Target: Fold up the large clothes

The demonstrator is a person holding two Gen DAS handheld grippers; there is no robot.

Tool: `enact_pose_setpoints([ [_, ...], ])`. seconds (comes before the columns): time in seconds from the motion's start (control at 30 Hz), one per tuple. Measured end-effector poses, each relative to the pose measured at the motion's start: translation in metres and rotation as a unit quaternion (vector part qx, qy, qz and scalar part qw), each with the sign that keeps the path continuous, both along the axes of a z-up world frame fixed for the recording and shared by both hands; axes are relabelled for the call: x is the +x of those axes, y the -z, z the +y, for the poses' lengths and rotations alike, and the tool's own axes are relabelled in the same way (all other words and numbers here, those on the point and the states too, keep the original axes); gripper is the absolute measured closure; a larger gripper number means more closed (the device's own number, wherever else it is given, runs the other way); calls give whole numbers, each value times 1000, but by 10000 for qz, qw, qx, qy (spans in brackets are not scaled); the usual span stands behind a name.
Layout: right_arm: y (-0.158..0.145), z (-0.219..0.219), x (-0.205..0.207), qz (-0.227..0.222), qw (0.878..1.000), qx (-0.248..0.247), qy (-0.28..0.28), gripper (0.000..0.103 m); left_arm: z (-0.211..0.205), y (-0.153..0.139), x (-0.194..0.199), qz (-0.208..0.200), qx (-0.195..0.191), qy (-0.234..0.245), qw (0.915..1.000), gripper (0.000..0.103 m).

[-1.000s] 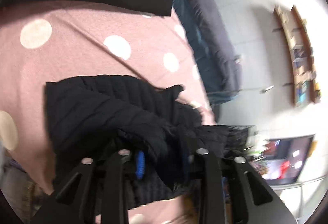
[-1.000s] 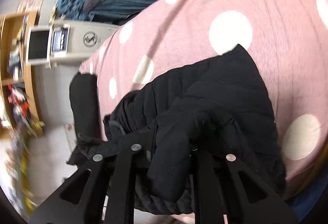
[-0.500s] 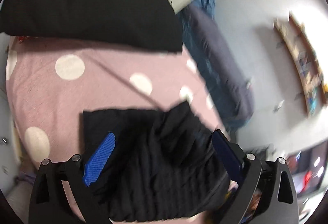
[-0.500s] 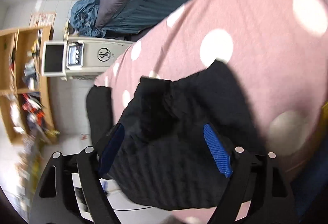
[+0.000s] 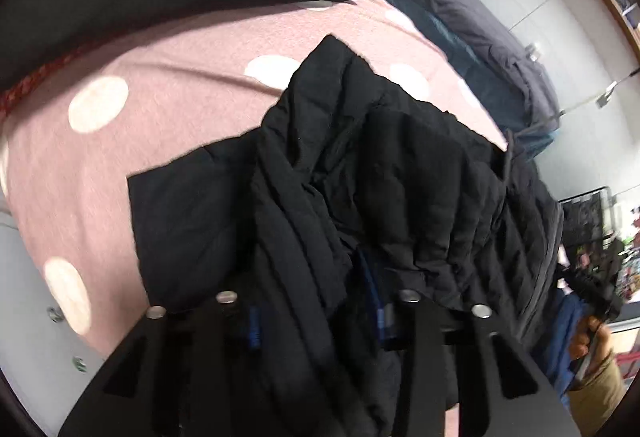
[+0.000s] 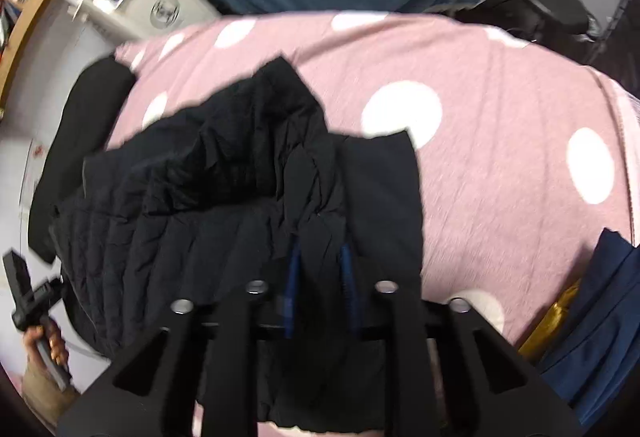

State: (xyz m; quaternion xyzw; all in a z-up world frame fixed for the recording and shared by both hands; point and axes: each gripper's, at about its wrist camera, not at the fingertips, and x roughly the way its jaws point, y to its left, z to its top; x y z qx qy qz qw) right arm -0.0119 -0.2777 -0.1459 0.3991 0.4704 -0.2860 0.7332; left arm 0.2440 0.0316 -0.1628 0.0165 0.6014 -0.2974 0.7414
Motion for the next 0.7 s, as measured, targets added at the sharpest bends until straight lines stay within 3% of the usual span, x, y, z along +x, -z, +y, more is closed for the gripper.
enact_pose_setpoints([
  [0.1, 11, -9, 5, 252, 9995, -10, 184, 89, -3, 14, 11, 94, 277, 16, 9996, 71],
  [0.2, 29, -8, 18, 616, 9981, -50, 24, 88, -3, 41, 25, 540, 338, -249, 9977, 68],
  [0.27, 38, -11, 18, 664, 9976, 95, 139, 83, -2, 52, 30, 794, 325, -488, 9951, 65],
  [0.37, 40, -14, 12, 543, 9976, 273, 336, 76, -7, 51, 30, 774, 457, -555, 9944, 61],
  [0.43, 36, -16, 3, 522, 9970, 356, 437, 63, -10, 45, 24, 594, 553, -421, 9958, 59],
  [0.5, 27, -17, -12, 533, 9961, 325, 625, 27, -5, 36, 20, 478, 560, -405, 9965, 55],
  [0.7, -6, -10, -66, -131, 9939, 519, 969, 26, 42, 3, 8, 514, -22, -1048, 9932, 32],
])
